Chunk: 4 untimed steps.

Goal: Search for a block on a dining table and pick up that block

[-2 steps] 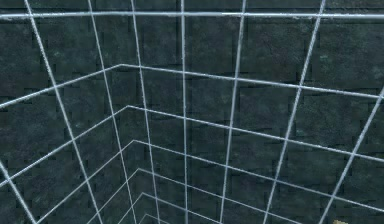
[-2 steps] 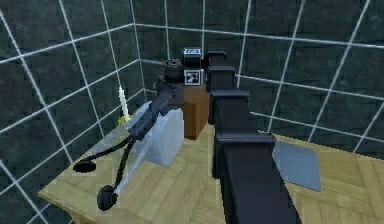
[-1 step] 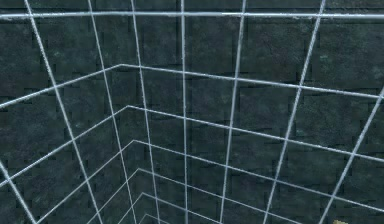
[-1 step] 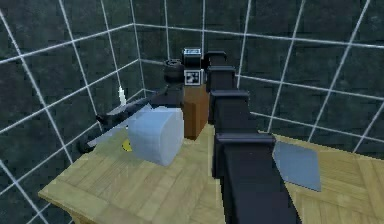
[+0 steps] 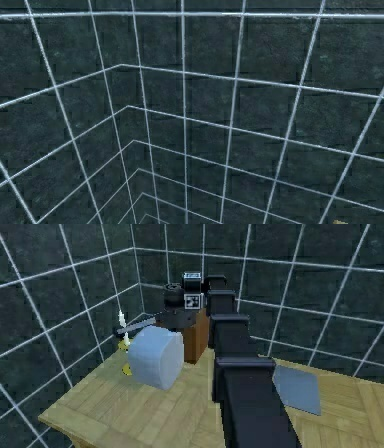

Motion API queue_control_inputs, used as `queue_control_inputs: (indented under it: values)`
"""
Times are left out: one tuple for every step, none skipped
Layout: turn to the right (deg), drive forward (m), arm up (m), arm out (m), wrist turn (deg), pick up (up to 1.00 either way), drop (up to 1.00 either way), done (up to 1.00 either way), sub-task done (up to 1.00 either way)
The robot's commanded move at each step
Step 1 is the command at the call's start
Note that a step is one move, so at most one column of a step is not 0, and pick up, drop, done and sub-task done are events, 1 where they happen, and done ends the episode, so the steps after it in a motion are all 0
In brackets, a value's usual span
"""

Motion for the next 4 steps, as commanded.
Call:
queue_control_inputs:
  values:
    - [0.0, 0.0, 0.0, 0.0, 18.0, 0.0, 0.0, 0.0, 0.0]
    - [0.0, 0.0, -0.28, 0.0, 0.0, 0.0, 0.0, 0.0, 0.0]
    - [0.0, 0.0, 0.0, 0.0, 0.0, 1.0, 0.0, 0.0, 0.0]
    - [0.0, 0.0, 0.1, 0.0, 0.0, 0.0, 0.0, 0.0, 0.0]
